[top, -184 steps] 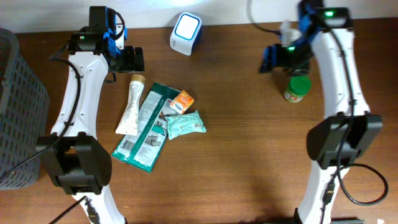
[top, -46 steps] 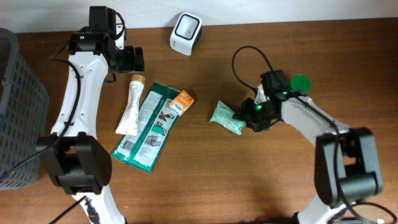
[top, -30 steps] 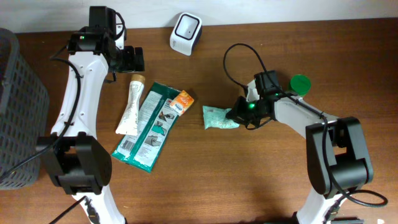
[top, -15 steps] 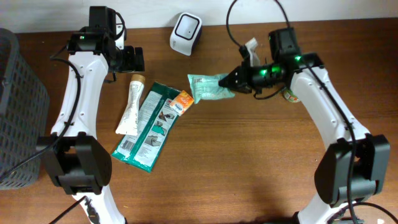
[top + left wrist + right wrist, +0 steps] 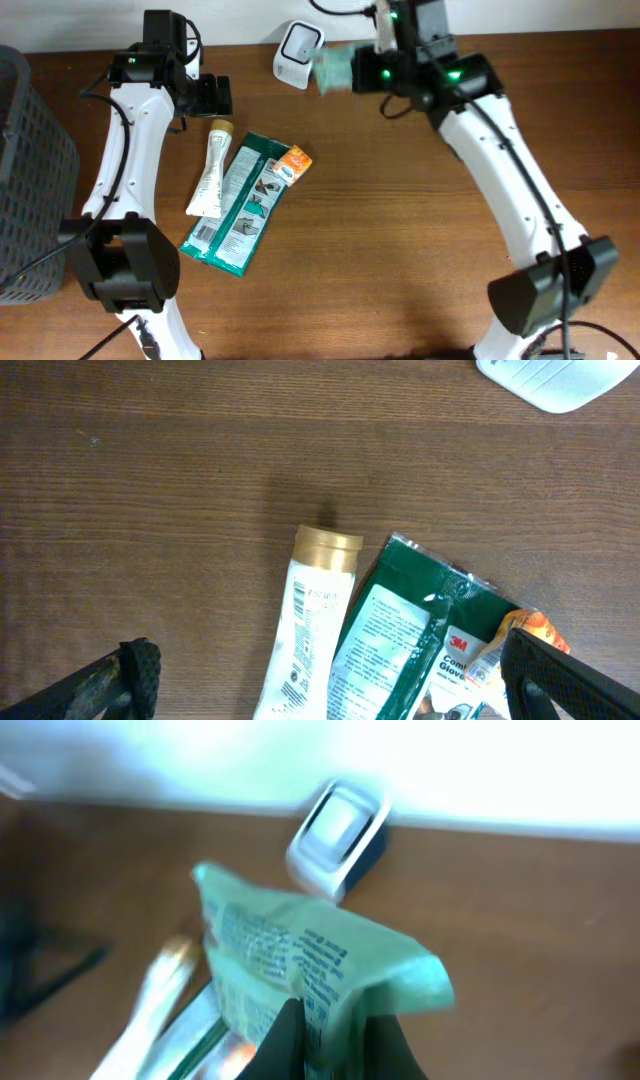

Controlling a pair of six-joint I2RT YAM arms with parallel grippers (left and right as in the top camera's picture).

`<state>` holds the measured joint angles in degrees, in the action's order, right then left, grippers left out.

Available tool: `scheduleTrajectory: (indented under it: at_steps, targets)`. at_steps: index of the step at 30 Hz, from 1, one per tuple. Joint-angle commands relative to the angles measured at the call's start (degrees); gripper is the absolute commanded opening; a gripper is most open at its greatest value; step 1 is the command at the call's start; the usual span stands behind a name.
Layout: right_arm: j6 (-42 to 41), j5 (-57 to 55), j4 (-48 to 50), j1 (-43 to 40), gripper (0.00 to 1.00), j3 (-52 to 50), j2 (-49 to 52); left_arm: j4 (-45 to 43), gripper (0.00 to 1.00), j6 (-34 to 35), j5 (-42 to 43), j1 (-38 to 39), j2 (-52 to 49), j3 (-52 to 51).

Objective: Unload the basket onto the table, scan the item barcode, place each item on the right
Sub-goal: 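Raise the light-green packet under the white scanner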

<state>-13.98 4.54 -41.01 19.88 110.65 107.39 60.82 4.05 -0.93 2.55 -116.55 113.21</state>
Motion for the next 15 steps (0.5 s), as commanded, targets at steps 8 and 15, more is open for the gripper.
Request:
scheduleTrajectory:
  at_steps: [8, 15]
  targets:
    - [39.0, -21.6, 45.3, 3.7, 0.04, 0.9, 19.4, 0.0, 0.99, -0.7, -0.4, -0.2, 1.6, 1.1]
    - [63.7, -21.6, 64.4, 5.6, 0.04, 0.9, 29.0, 0.0, 0.99, -0.7, -0.4, -0.2, 1.6, 1.1]
